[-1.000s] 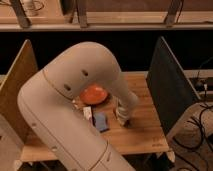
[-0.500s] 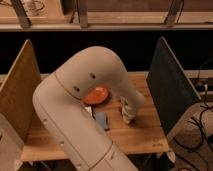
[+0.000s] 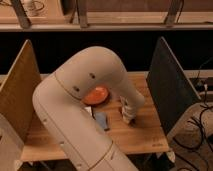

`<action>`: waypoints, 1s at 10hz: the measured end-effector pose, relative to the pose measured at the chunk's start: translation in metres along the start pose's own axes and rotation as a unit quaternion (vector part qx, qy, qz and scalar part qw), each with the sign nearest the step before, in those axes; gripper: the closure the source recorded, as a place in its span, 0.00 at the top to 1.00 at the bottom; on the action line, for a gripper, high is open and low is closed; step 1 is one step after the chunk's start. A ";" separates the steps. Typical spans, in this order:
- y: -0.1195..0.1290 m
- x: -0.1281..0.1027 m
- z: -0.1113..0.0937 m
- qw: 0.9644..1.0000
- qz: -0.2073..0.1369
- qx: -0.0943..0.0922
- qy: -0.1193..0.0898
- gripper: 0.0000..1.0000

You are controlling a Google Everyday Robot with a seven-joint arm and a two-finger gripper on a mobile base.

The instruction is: Drag the pepper across the table

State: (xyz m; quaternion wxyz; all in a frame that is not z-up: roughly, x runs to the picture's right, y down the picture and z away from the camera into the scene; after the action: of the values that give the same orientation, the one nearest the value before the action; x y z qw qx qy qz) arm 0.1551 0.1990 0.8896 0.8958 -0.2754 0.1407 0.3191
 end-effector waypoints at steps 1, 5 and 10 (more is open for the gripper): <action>0.000 0.000 0.000 1.000 0.000 0.000 0.000 0.00; 0.000 0.000 0.000 1.000 -0.001 0.001 0.001 0.00; -0.002 -0.001 -0.002 1.000 -0.001 0.007 0.002 0.00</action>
State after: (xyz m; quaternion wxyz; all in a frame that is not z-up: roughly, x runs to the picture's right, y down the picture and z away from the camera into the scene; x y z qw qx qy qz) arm 0.1555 0.1965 0.8895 0.8978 -0.2704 0.1444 0.3163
